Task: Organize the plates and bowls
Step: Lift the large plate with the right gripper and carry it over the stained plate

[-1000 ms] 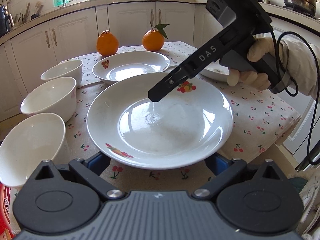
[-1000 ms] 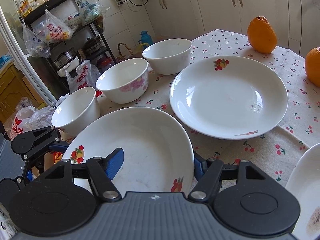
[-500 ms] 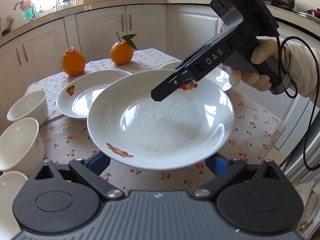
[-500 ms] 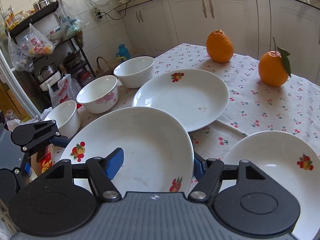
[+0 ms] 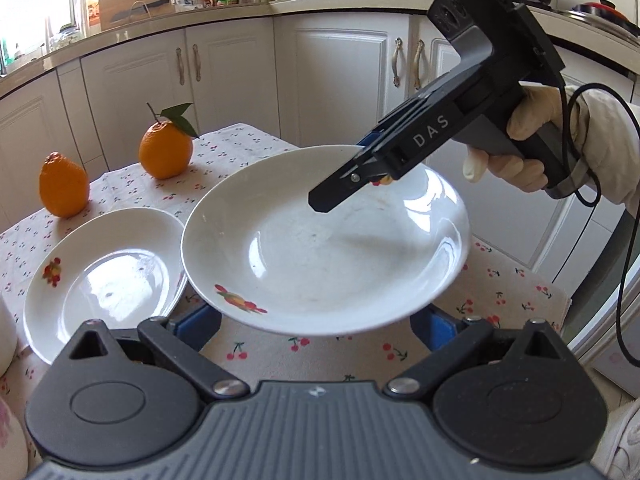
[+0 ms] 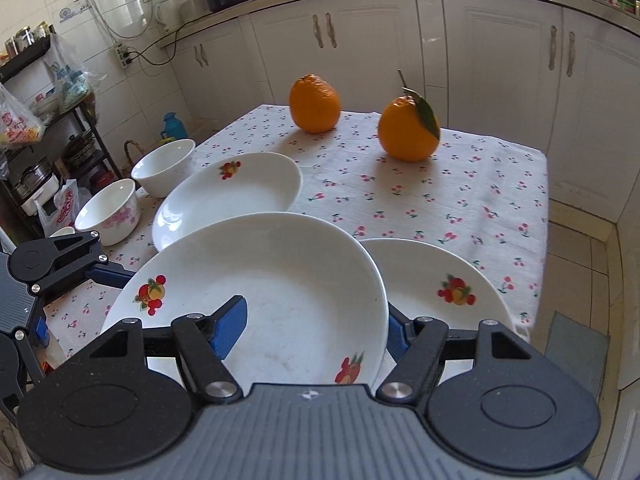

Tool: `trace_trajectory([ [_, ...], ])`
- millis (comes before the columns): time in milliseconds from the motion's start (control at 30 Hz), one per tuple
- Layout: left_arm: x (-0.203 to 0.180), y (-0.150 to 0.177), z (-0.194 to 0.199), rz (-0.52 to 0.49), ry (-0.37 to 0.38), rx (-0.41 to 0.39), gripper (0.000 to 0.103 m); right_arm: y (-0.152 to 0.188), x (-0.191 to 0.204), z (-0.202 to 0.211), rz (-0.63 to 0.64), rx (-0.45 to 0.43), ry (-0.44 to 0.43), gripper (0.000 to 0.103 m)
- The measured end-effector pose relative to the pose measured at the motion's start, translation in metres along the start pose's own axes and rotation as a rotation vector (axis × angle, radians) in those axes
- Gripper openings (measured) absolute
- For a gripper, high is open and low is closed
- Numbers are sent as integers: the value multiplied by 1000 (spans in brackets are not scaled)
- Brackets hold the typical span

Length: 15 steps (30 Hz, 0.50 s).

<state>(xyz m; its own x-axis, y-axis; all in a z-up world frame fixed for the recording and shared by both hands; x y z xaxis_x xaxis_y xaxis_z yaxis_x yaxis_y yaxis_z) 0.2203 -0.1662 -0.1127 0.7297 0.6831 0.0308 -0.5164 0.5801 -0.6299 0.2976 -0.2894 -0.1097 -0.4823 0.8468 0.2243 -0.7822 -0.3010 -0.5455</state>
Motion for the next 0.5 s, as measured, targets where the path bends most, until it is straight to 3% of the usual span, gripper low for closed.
trace_trajectory([
  [500,-6,-30,-40,-63,10,34,100,8,-53,-1,-71,-13,41,75],
])
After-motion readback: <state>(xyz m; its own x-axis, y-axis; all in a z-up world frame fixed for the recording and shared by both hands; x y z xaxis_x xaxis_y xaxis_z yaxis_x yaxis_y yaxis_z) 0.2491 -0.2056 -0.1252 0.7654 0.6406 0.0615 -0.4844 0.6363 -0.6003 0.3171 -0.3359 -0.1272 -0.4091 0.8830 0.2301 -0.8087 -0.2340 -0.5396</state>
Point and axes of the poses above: each gripper's, at about its wrist camera, not at the fingertips, and z roughly against the way its jaws point, x to its left, y to its underside, the point moved 9 cm from there along -z, roughly the way its jaws point, and after that the axes turned 10 degrees about x, right-handed, at the moved point
